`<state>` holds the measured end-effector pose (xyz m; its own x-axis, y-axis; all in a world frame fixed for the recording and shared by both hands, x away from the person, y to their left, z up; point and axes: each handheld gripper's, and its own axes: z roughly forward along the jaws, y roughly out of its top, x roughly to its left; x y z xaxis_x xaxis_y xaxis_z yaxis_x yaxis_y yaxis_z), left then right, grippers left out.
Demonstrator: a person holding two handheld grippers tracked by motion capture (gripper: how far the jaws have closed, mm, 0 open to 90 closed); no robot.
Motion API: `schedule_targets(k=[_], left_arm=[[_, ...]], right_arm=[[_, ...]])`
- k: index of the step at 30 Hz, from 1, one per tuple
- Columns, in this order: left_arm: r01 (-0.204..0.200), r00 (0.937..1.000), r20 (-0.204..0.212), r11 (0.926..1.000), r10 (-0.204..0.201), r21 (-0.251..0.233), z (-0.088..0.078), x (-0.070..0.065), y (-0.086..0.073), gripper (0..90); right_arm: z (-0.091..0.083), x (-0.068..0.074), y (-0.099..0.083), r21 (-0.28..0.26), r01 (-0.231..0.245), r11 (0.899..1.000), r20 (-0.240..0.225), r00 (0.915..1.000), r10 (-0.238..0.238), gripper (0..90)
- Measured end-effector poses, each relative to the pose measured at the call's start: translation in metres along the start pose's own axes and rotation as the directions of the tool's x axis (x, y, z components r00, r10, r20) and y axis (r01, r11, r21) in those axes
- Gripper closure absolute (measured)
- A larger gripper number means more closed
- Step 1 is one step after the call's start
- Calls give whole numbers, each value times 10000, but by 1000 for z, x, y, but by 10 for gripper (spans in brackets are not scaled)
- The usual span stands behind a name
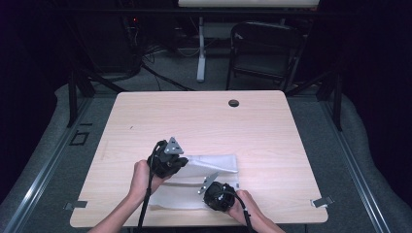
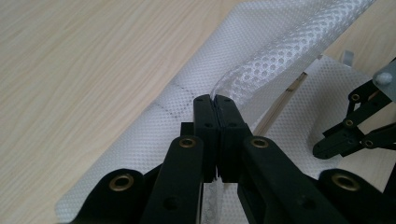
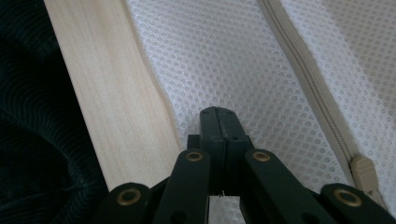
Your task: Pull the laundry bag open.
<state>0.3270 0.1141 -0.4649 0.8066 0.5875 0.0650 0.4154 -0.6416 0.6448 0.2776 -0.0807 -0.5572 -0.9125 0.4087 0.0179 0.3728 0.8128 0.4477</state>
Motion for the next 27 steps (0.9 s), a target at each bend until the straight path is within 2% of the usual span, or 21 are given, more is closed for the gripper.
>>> schedule_targets(k=[2, 3, 10, 12, 19, 20, 21, 24, 27], left_arm=[[-3, 10000, 50, 10000, 4, -51, -2, 2, 3, 890], [11, 10000, -64, 10000, -11, -92, -2, 3, 4, 889], [-35, 9998, -187, 10000, 35, 12, -4, 8, 13, 889], [-56, 9996, -267, 10000, 56, -18, -4, 8, 16, 889], [15, 9988, -495, 10000, -17, -46, -5, 12, 27, 889], [1, 9986, -527, 10000, -3, -42, -5, 13, 29, 890], [-7, 9985, -548, 10000, 3, -59, -5, 13, 30, 890], [-61, 9980, -635, 10000, 60, -11, -5, 15, 35, 890], [-26, 9973, -728, 10000, 27, 10, -4, 17, 36, 890]], right_arm=[[0, 0, 0, -10, -24, 10000, -28, 10000, 24, 900], [-1, 0, -1, 56, 18, 10000, -88, 10000, -17, 900], [-2, 2, -4, 79, 63, 9999, -296, 9995, -61, 900], [-4, 3, -4, 269, 122, 9996, -348, 9993, -113, 900], [-7, 3, -8, 442, 228, 9988, -632, 9978, -200, 900], [-7, 2, -9, 374, 153, 9992, -707, 9974, -126, 900], [-8, 2, -8, 235, 161, 9996, -636, 9979, -146, 900], [-8, 1, -1, -393, -219, 9990, -417, 9989, 203, 900], [0, 3, 8, -355, -274, 9990, -242, 9994, 265, 900]])
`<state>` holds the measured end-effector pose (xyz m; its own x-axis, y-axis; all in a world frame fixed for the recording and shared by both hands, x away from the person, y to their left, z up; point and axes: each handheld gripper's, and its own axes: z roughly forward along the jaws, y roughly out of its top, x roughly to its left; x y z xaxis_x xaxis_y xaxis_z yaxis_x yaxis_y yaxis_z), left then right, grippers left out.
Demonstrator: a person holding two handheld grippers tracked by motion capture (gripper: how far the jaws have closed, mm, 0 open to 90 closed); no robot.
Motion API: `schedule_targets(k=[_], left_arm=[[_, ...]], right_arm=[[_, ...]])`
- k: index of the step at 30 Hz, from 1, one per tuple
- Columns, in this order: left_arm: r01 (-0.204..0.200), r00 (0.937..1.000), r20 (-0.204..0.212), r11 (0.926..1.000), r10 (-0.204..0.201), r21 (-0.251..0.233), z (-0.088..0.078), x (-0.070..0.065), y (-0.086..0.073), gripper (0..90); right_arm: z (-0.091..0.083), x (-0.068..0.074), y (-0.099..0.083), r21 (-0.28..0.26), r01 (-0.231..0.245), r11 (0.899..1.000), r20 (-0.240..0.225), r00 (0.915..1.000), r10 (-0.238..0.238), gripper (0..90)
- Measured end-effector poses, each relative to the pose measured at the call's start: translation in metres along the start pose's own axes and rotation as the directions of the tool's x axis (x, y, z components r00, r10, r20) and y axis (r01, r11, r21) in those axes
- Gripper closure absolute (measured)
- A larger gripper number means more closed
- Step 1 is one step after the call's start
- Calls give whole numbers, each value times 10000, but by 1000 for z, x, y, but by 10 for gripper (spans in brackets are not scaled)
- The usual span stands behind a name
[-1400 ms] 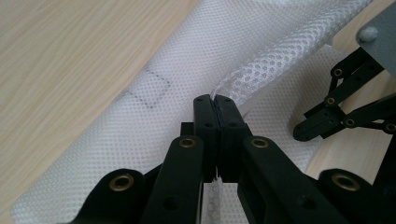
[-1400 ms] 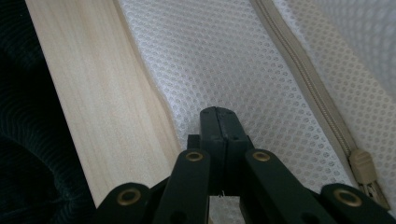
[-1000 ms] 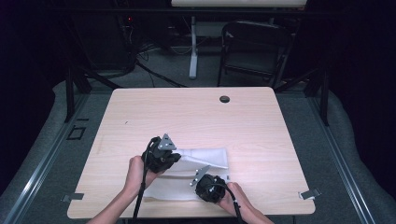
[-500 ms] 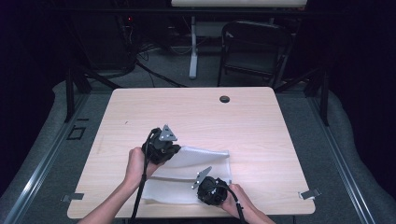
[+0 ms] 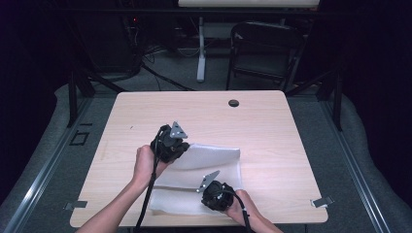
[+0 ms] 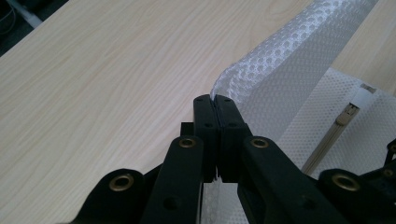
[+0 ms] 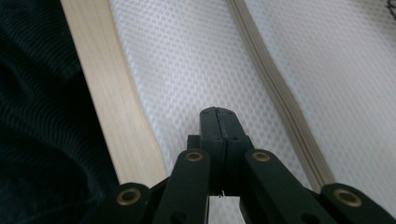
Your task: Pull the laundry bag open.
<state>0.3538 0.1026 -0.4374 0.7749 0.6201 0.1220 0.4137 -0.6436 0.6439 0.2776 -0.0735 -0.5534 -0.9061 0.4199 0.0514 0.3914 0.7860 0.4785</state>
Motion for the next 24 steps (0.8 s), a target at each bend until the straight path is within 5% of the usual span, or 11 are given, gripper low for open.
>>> schedule_targets(k=[12, 24], left_arm=[[192, 9985, -521, 9998, -193, -22, -5, 13, 7, 889], [547, 9931, -1028, 9982, -568, -234, 6, 31, 24, 887]], right_arm=[[6, 9, 2, 336, 532, 9980, -614, 9968, -510, 900], [5, 10, -2, 298, 394, 9988, -887, 9954, -366, 900]])
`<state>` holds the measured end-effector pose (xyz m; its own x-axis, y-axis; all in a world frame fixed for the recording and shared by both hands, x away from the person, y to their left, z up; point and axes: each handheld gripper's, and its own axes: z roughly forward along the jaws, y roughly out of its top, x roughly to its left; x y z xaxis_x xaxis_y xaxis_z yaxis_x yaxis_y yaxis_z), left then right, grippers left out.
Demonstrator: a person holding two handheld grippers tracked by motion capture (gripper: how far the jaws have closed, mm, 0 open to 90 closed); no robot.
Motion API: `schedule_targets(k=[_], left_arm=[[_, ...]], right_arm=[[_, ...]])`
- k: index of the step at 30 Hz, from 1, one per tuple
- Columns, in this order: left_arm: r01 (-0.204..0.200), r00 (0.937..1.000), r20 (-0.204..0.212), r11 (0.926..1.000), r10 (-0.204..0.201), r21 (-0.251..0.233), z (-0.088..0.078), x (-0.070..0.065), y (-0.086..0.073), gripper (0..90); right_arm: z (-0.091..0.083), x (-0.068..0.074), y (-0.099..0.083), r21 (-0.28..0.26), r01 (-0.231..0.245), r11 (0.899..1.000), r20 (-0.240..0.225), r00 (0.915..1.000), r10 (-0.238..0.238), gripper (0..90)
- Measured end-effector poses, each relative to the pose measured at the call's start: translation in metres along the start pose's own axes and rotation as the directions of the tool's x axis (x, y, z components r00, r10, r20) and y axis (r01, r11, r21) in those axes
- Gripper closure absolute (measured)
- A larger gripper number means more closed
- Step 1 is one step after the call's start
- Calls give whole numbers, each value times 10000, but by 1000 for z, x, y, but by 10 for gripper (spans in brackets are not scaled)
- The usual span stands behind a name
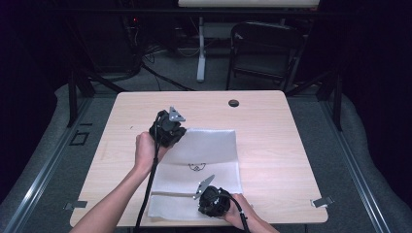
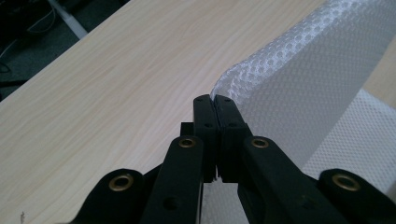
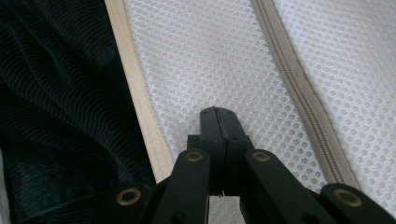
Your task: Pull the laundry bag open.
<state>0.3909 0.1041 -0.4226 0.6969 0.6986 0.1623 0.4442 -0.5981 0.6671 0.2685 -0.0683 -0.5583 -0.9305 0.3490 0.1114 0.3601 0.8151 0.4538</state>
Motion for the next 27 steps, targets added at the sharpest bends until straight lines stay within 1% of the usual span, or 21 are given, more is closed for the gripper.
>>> schedule_targets(k=[2, 3, 5, 7, 8, 9, 10, 12, 14, 15, 16, 17, 18, 19, 20, 21, 22, 23, 25, 26, 27], left_arm=[[26, 10000, -76, 10000, -26, -2, 4, 2, 3, 886], [82, 9999, -144, 10000, -82, -30, 6, 3, 4, 885], [89, 9997, -217, 9999, -90, -60, 9, 5, 7, 883], [143, 9994, -324, 9999, -145, -50, 13, 6, 9, 882], [196, 9992, -336, 9998, -196, -23, 15, 7, 11, 882], [164, 9989, -434, 9999, -163, 7, 17, 9, 12, 881], [218, 9989, -416, 9998, -217, 36, 18, 10, 13, 882], [319, 9981, -526, 9995, -317, 43, 21, 12, 15, 881], [440, 9970, -634, 9990, -435, 69, 25, 15, 18, 881], [477, 9968, -646, 9988, -470, 92, 26, 17, 19, 879], [470, 9967, -667, 9988, -459, 154, 28, 19, 20, 876], [428, 9965, -723, 9990, -416, 152, 30, 20, 21, 872], [477, 9957, -796, 9988, -468, 98, 31, 21, 21, 859], [580, 9958, -720, 9983, -574, 64, 32, 21, 22, 826], [581, 9964, -625, 9983, -578, 26, 32, 22, 22, 810], [587, 9959, -688, 9983, -588, -33, 32, 23, 22, 771], [523, 9960, -722, 9986, -528, -78, 32, 23, 22, 733], [577, 9960, -670, 9982, -585, -139, 31, 24, 22, 726], [603, 9947, -826, 9981, -612, -133, 32, 26, 22, 651], [669, 9942, -841, 9977, -674, -84, 32, 27, 23, 625], [792, 9924, -934, 9968, -802, -142, 33, 28, 23, 589]], right_arm=[[0, 0, 0, -57, -67, 10000, 19, 10000, 68, 900], [-1, 0, 0, 32, 5, 10000, 49, 10000, -5, 900], [-1, 0, 0, 25, 41, 10000, 77, 10000, -41, 900], [-1, 0, 0, -214, -128, 9997, 18, 9999, 129, 900], [-3, 0, 0, -168, -104, 9998, 69, 9999, 105, 900], [-4, -1, 0, -155, -61, 9999, 124, 9999, 63, 900], [-6, -1, 0, -100, -42, 9999, 127, 9999, 43, 900], [-10, -2, 0, -207, -110, 9997, 181, 9998, 114, 900], [-11, -2, -2, -736, -479, 9961, 50, 9988, 484, 900], [-16, -5, -1, -317, -184, 9993, 284, 9994, 193, 900], [-18, -7, -1, -422, -353, 9985, 189, 9992, 361, 879], [-20, -8, -2, -481, -445, 9979, 265, 9986, 458, 876], [-22, -11, -3, -580, -510, 9970, 277, 9982, 527, 855], [-25, -12, -4, -614, -616, 9962, 212, 9978, 630, 836], [-28, -14, -5, -620, -659, 9959, 269, 9973, 677, 811], [-30, -16, -6, -698, -779, 9945, 240, 9965, 798, 788], [-33, -18, -7, -760, -831, 9936, 309, 9958, 856, 772], [-36, -20, -8, -812, -924, 9924, 384, 9947, 958, 754], [-42, -25, -10, -827, -1153, 9899, 383, 9922, 1188, 719], [-44, -27, -11, -931, -1236, 9879, 436, 9908, 1281, 710], [-47, -29, -12, -998, -1274, 9868, 452, 9902, 1324, 700]])
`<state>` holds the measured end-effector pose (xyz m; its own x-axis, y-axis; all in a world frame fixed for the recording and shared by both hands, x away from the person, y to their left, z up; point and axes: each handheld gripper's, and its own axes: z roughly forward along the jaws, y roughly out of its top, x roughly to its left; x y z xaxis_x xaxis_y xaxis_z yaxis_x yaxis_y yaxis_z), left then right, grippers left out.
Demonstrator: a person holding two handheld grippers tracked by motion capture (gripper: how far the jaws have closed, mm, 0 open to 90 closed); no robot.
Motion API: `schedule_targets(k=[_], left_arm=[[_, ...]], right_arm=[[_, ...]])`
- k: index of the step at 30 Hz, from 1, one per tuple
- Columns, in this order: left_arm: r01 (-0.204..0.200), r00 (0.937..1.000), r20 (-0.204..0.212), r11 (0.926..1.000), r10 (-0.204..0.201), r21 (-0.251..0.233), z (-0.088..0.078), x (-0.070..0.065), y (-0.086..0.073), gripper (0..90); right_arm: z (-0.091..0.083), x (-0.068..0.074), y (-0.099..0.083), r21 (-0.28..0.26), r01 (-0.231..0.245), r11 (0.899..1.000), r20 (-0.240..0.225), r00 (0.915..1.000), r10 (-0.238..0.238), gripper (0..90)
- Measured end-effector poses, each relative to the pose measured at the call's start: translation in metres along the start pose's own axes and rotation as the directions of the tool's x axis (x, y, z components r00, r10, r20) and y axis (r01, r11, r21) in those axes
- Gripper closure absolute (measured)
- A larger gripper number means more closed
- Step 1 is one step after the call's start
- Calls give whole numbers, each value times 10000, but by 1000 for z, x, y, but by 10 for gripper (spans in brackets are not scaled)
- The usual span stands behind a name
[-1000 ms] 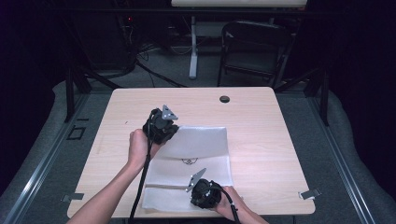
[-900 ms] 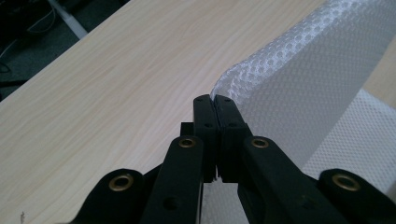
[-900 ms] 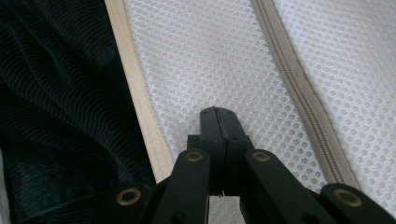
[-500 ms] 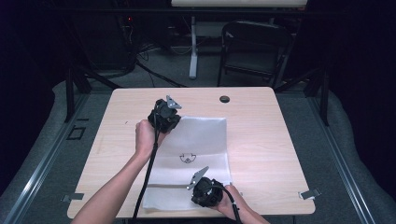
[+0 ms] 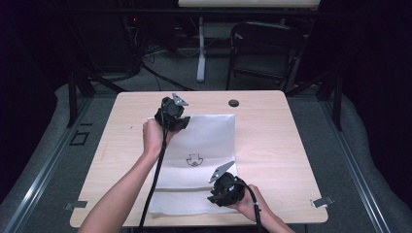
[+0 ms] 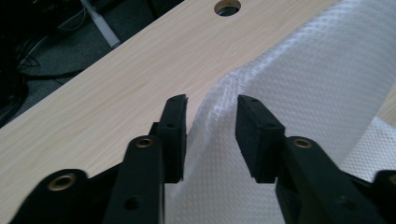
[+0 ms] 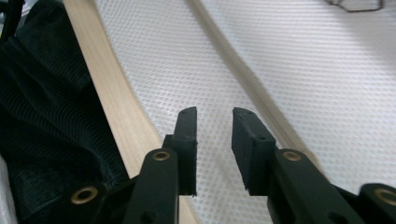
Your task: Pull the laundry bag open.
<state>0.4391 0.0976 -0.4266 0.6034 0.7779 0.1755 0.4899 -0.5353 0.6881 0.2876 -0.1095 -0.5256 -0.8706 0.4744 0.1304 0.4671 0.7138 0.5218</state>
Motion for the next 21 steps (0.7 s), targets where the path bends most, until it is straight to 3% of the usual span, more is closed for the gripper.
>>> schedule_targets(k=[3, 5, 10, 16, 21], left_arm=[[340, 9994, 76, 9994, -340, -76, -1, 6, 0, 463], [477, 9980, 410, 9988, -474, -68, -4, 7, -1, 394], [390, 9953, 888, 9992, -377, -122, -13, 4, -13, 245], [281, 9893, 1436, 9995, -255, -157, -25, -3, -32, 164], [262, 9821, 1871, 9994, -214, -230, -33, -10, -50, 146]], right_arm=[[-7, -4, 0, -153, -180, 9997, 161, 9997, 182, 648], [-12, -8, -1, -201, -242, 9995, 202, 9995, 246, 598], [-24, -20, -7, -332, -783, 9964, 346, 9962, 794, 443], [-35, -31, -14, -336, -1086, 9935, 566, 9923, 1104, 226], [-42, -39, -20, -347, -1226, 9918, 739, 9894, 1249, 137]])
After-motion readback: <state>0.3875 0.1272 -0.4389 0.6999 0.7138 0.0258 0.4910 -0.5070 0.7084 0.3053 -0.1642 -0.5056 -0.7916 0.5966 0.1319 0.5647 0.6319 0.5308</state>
